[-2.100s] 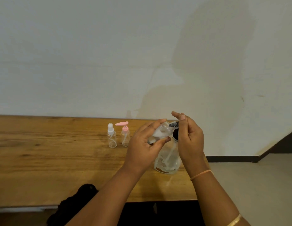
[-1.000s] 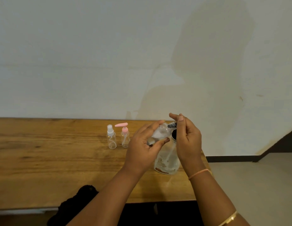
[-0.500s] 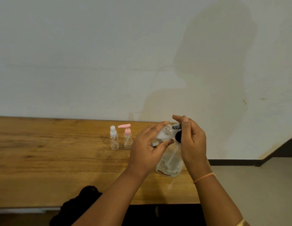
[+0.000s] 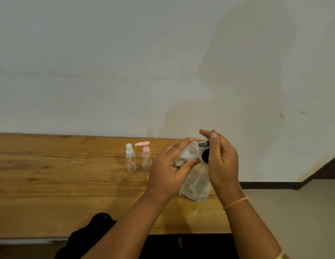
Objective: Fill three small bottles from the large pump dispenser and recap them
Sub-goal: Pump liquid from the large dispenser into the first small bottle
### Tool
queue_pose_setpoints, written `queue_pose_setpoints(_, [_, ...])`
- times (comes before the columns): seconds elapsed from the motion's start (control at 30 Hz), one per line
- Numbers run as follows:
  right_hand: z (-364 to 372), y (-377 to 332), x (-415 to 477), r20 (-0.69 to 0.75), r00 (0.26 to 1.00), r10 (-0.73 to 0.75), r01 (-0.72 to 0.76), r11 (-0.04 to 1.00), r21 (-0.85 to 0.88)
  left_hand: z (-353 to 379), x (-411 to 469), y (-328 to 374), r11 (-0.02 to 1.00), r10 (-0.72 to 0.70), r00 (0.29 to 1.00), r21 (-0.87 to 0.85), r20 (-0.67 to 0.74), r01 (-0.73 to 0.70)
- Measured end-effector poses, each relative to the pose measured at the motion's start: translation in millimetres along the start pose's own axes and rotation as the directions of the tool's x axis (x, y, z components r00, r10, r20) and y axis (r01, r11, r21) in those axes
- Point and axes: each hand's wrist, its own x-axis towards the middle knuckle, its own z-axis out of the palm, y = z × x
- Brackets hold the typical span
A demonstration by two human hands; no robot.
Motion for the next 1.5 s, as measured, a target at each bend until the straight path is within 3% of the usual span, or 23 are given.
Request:
queue_pose_setpoints(0.13, [2.8,8.3,-3.0,-0.009,1.0,0.008,-0.008,0.999,-0.042,2.0,-2.5,-3.8,0.999,-0.043,0.999,-0.024,0.002,0.043])
queue_pose_setpoints(0.83, [-0.5,-3.7,-0.1,0.015,1.0,0.021,-0.022,0.999,0.034,0.6,0.2,3.6,1.0,0.005,1.0,-0.028,-0.018,-0.006])
queue_pose_setpoints(1.13, [1.9,3.3,-1.3,-0.001,1.0,0.011,-0.011,0.998,-0.065,1.5,-1.1,-0.8,0.999,-0.02,1.0,-0.047,-0.002,0.02])
queue_pose_setpoints(1.33, [0.4,-1.5,-1.4,-0.016,1.0,0.025,-0.025,1.0,0.005,-0.2,1.0,3.6,0.999,-0.006,1.0,-0.04,-0.015,0.005])
queue_pose_setpoints(1.5, [-2.1,-4.8,1.8,-0.013,1.0,-0.011,0.01,0.999,-0.051,1.2,0.3,3.1,0.999,0.0,1.0,-0.042,-0.016,-0.001])
